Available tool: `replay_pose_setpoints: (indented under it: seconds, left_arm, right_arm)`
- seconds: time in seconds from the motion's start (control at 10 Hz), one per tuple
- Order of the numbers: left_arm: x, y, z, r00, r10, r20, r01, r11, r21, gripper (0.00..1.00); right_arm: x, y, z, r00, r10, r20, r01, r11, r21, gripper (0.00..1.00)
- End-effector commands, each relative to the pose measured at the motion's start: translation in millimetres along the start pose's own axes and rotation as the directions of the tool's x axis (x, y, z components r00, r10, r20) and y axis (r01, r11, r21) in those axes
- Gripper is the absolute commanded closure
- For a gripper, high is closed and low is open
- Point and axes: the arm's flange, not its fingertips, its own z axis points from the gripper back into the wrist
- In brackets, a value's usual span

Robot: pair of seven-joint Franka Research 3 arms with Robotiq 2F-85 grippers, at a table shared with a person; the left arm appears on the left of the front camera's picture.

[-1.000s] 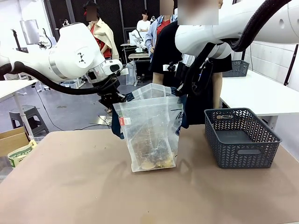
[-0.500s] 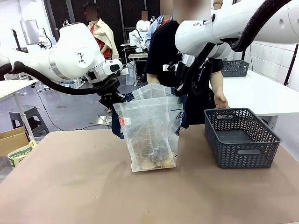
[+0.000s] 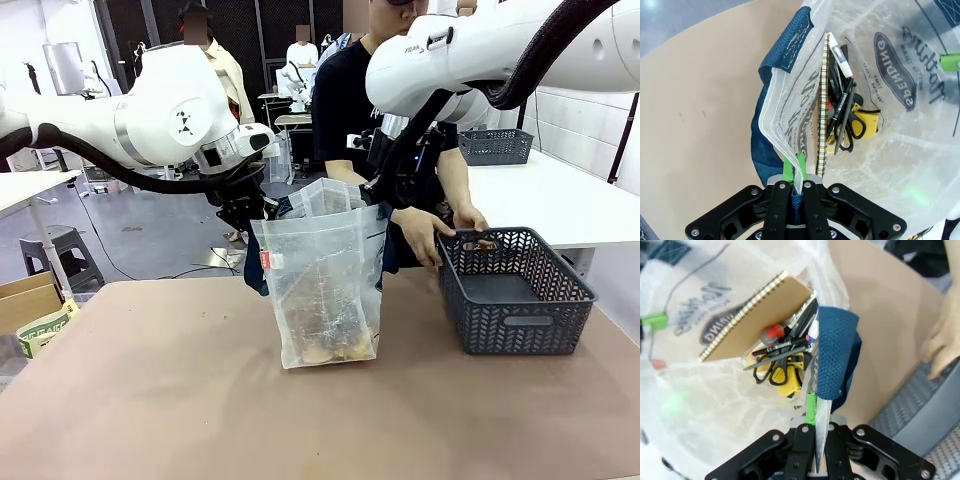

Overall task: Transfer purchased items from the store into the shopping bag.
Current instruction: Move the Reusable shopping bag to the right side of the table.

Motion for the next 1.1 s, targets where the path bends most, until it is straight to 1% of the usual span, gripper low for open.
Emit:
replay_pose_setpoints:
  seconds: [0.0,0.1,0.3,0.4,0.5,0.6,0.7,0.8,1.0]
  left_arm:
    - [9.9,-12.4,5.1,0.995,0.092,-0.037,-0.090,0.995,0.043,1.00]
    - [12.6,-15.9,6.1,0.993,0.108,-0.047,-0.106,0.993,0.049,1.00]
    - [19.9,-18.7,6.1,0.986,0.159,-0.040,-0.155,0.984,0.089,1.00]
    - [23.0,-22.3,5.1,0.989,0.137,-0.049,-0.134,0.989,0.065,1.00]
    - [20.8,-17.2,8.4,0.993,0.111,-0.037,-0.109,0.993,0.045,1.00]
    - [12.5,-14.5,3.0,0.990,0.132,-0.039,-0.130,0.990,0.048,1.00]
    - [12.5,-14.5,3.0,0.990,0.132,-0.039,-0.130,0.990,0.048,1.00]
    - [15.7,-16.4,2.7,0.991,0.129,-0.038,-0.127,0.991,0.044,1.00]
    - [24.5,-27.7,-2.2,0.988,0.155,-0.004,-0.155,0.986,0.060,1.00]
  right_arm:
    - [12.1,6.2,-2.8,0.987,-0.162,0.006,0.162,0.986,-0.043,1.00]
    - [15.2,7.3,-3.7,0.973,-0.232,0.010,0.232,0.972,-0.043,1.00]
    - [17.7,6.6,-6.3,0.938,-0.348,-0.012,0.346,0.935,-0.084,1.00]
    - [18.9,6.2,-6.2,0.921,-0.389,0.005,0.387,0.918,-0.089,1.00]
    - [16.5,4.1,-2.2,0.934,-0.356,-0.020,0.354,0.932,-0.075,1.00]
    - [11.1,4.2,-4.5,0.941,-0.339,0.009,0.338,0.939,-0.064,1.00]
    - [11.1,4.2,-4.5,0.941,-0.339,0.009,0.338,0.939,-0.064,1.00]
    - [11.9,4.2,-3.4,0.935,-0.355,0.004,0.355,0.933,-0.068,1.00]
    - [27.9,12.2,-8.0,0.913,-0.404,0.052,0.406,0.914,-0.015,1.00]
